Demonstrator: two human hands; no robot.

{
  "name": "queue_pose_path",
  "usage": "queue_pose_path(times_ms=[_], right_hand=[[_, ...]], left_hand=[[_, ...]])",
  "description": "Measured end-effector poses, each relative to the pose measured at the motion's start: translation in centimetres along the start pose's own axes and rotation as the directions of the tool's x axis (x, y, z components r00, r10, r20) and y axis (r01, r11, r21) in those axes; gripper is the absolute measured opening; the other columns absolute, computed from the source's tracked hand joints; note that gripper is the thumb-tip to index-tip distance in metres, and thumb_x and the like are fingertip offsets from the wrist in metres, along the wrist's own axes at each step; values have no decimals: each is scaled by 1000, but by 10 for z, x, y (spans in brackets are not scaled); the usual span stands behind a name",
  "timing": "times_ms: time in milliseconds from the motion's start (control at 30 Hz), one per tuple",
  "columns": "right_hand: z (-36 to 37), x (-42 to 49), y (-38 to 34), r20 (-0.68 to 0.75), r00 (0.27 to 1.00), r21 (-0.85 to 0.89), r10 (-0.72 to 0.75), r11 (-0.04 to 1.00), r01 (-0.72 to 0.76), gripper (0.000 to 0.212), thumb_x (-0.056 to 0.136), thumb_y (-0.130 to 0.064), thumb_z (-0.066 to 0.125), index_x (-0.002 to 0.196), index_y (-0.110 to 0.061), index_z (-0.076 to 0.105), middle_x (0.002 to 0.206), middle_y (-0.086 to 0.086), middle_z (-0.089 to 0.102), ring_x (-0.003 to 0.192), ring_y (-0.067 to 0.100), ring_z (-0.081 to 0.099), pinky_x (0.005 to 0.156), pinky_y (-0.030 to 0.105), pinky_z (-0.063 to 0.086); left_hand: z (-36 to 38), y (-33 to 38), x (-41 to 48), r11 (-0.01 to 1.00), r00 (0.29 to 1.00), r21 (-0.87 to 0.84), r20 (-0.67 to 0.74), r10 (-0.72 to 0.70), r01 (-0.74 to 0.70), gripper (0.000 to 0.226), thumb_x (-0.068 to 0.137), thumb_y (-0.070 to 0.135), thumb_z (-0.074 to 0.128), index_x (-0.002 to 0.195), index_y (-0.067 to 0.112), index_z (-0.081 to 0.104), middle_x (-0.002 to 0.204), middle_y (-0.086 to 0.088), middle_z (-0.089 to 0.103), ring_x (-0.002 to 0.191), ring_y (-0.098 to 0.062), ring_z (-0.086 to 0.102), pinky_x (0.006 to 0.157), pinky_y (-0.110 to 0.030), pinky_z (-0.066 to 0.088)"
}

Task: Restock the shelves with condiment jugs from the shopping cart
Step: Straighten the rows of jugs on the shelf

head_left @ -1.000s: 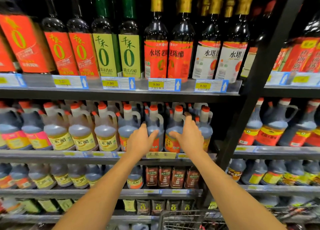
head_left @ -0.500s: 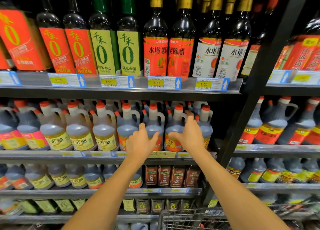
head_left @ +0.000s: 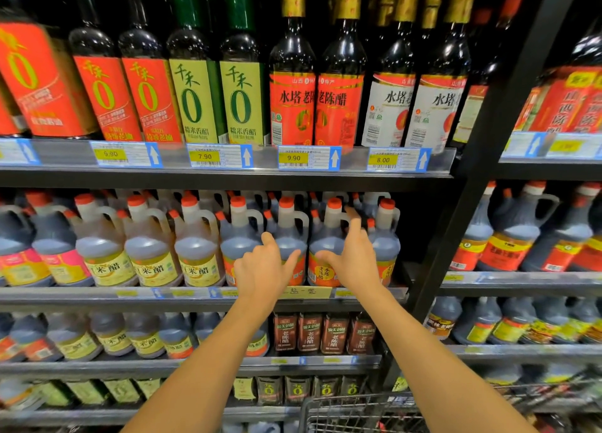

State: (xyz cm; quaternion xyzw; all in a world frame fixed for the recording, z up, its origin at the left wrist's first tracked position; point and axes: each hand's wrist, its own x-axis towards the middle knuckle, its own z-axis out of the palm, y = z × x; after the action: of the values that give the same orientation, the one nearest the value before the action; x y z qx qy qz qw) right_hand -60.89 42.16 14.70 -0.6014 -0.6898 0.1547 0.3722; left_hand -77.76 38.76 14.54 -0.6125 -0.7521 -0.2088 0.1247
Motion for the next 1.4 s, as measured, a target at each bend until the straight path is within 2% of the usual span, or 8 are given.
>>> queue_pose_path(times_ms=[367, 533, 767, 867, 1000, 1133, 1233, 1400], right_hand=[[-6, 7, 7, 117, 993, 86, 19, 996, -29, 82, 91, -24, 76, 151, -16, 20, 120, 10, 52, 79, 18, 56, 62, 30, 45], [-9, -8, 9, 101, 994, 154, -36, 988, 20, 88, 93, -17, 71, 157, -33, 13, 103, 1, 54, 48, 9, 56, 48, 18, 44], [-36, -40, 25, -187, 982, 125, -3, 992, 26, 36, 98, -11, 63, 133, -15, 57, 118, 1, 62, 80, 1, 63, 67, 11, 49], [-40, -35, 35, -218, 973, 170, 77, 985, -40, 51, 97, -12, 63, 144, -11, 45, 137, 9, 47, 110, 24, 61, 87, 39, 58], [-45, -22, 43, -103, 980, 115, 169, 981, -157, 85, 97, -16, 67, 161, -5, 11, 167, 11, 13, 152, 31, 21, 121, 41, 29], [-44, -5, 55, 21, 959, 171, 283, 944, -283, 101, 95, -24, 69, 162, -10, -6, 171, 7, -2, 150, 37, 30, 112, 48, 43], [-40, 0, 63, 55, 939, 213, 339, 915, -342, 100, 96, -28, 67, 162, -12, -7, 171, 9, 5, 122, 36, 60, 70, 24, 53], [-37, -6, 70, 0, 946, 230, 325, 920, -317, 96, 94, -24, 71, 162, -9, 4, 168, 12, 8, 152, 34, 25, 116, 45, 39]], left_hand=[[3, 2, -3, 1000, 1000, 12, -6, -22, 22, 74, 93, 72, 38, 129, 8, 40, 89, -6, 73, 78, -28, 72, 49, -30, 35], [-2, -2, -4, 993, 999, -113, 28, -27, 30, 66, 95, 64, 45, 131, 10, 39, 95, -9, 72, 85, -33, 70, 55, -32, 39], [-1, 18, -15, 845, 999, -533, 19, 50, -32, 30, 93, 46, 63, 108, 19, 59, 87, 6, 64, 77, -15, 64, 63, -38, 55], [4, 38, -16, 813, 996, -581, 57, 67, -21, 49, 93, 43, 64, 132, 14, 57, 112, -2, 67, 95, -18, 66, 78, -37, 57], [12, 50, -17, 827, 998, -562, 39, 46, -16, 62, 94, 44, 62, 145, 12, 48, 136, -6, 60, 118, -23, 61, 92, -41, 55], [17, 59, -16, 824, 999, -566, 39, 1, 21, 59, 93, 42, 65, 142, 11, 52, 135, -8, 61, 119, -23, 62, 93, -38, 52], [20, 66, -19, 788, 998, -613, 28, -56, 62, 55, 92, 37, 69, 138, 9, 56, 131, -7, 60, 110, -23, 64, 92, -37, 53], [31, 77, -25, 738, 993, -669, -6, -118, 84, 48, 92, 28, 70, 133, 9, 57, 120, -4, 56, 99, -24, 63, 88, -41, 55]])
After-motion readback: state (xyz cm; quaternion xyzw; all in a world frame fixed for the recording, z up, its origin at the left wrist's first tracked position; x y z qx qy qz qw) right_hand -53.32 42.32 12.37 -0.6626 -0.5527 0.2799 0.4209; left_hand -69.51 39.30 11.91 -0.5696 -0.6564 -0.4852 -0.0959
